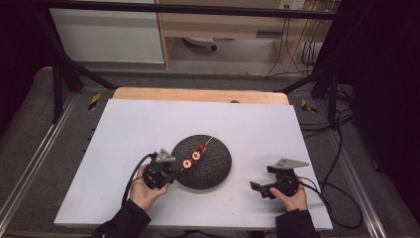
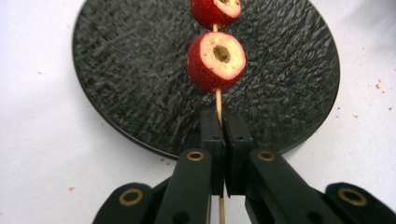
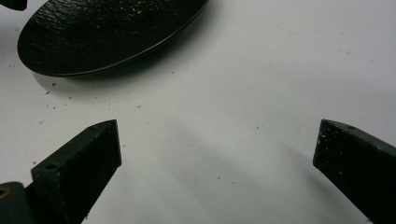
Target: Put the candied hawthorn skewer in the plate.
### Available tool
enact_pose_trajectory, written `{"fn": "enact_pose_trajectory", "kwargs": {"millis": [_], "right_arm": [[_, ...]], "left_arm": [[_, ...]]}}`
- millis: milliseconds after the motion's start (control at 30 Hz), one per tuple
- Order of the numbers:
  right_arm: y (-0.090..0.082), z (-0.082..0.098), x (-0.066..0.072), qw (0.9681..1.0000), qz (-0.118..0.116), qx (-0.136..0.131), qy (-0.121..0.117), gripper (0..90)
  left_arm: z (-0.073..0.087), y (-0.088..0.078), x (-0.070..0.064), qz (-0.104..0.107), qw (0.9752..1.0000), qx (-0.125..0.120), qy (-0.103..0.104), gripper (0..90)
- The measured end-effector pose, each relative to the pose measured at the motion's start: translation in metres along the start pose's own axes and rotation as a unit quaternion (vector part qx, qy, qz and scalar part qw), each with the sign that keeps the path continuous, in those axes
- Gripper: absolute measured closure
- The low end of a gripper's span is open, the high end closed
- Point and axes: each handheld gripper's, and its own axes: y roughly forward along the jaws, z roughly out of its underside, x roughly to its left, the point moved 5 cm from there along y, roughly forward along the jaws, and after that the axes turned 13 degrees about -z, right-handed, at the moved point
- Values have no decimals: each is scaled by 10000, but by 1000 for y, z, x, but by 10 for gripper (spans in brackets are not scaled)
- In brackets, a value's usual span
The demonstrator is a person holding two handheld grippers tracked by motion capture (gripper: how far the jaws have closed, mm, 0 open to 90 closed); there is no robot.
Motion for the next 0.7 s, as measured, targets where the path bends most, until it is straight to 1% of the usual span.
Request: {"fn": "enact_pose_trajectory", "kwargs": {"millis": [167, 333, 500, 700], "right_arm": [[0, 1, 0, 10000, -14, 5, -18, 14], [1, 1, 0, 10000, -20, 25, -29, 15], [1, 3, 1, 10000, -54, 4, -30, 16], [-1, 3, 0, 10000, -55, -41, -1, 17]], "left_arm": [[1, 7, -4, -110, 9997, 203, 38, 886], [1, 9, -6, -198, 9991, 376, 65, 886], [-3, 13, -8, -306, 9985, 445, 94, 885], [-8, 21, -15, -438, 9974, 555, 168, 883]]}}
